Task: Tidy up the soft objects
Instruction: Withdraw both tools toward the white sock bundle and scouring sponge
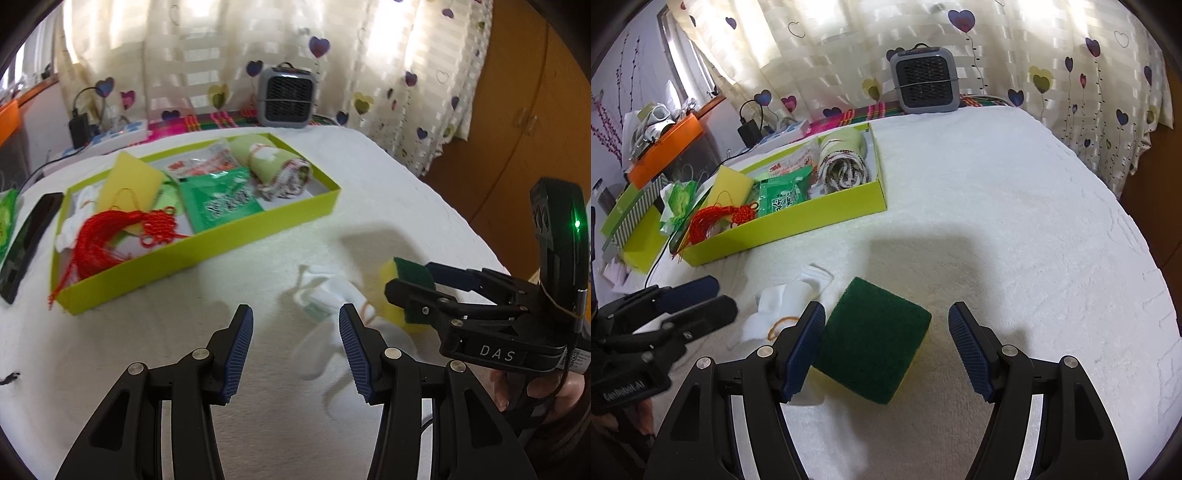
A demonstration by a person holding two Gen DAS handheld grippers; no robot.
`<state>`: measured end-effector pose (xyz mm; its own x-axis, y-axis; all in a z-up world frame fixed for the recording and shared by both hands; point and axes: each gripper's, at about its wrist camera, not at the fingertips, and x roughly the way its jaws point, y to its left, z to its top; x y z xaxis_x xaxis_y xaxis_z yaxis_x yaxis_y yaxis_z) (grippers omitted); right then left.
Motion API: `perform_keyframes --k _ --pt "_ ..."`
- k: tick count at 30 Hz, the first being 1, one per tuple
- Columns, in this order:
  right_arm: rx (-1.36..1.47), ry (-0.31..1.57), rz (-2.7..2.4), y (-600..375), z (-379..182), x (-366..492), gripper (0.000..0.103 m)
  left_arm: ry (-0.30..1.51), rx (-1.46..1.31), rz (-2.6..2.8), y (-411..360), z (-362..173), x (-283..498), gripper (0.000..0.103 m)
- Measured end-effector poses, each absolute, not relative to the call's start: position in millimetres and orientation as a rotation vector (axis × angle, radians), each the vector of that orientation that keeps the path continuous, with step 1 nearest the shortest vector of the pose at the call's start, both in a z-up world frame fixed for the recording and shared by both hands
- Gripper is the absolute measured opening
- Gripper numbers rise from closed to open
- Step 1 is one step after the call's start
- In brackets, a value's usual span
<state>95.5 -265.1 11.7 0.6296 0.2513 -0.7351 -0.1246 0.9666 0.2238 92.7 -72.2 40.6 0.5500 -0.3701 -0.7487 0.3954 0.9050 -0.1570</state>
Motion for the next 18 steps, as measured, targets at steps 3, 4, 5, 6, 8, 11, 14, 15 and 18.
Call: perform_keyframes --k 3,4,5,6,8,11,14,15,18 --pt "0.143 0.858 0.225 -265 13 92 0.07 0.891 0.041 -0.472 -81 37 91 0.047" --pt "0.137 0.853 0.224 -265 14 90 0.07 0.896 0.042 -0.478 -85 36 91 0.048" --pt "0.133 0.845 0.222 -266 16 89 0.07 0.901 0.042 -0.483 -87 35 91 0.048" --pt "0.131 0.835 0.221 -267 17 88 0.068 0.906 0.039 -0.487 -90 35 91 0.048" --pt "0.129 0.815 0.226 -270 20 84 0.058 0.91 0.035 -0.495 -93 34 91 0.048" --pt "0.133 0.805 0.236 -274 22 82 0.051 0.919 0.031 -0.493 -99 31 92 0.049" --pt "0.133 0.789 0.248 -276 24 78 0.046 0.925 0.025 -0.486 -102 30 94 0.051" --pt "0.133 0.787 0.249 -277 24 77 0.046 0.929 0.024 -0.481 -103 30 94 0.052" --pt "0.141 0.782 0.254 -280 23 74 0.046 0.939 0.02 -0.475 -107 29 95 0.053"
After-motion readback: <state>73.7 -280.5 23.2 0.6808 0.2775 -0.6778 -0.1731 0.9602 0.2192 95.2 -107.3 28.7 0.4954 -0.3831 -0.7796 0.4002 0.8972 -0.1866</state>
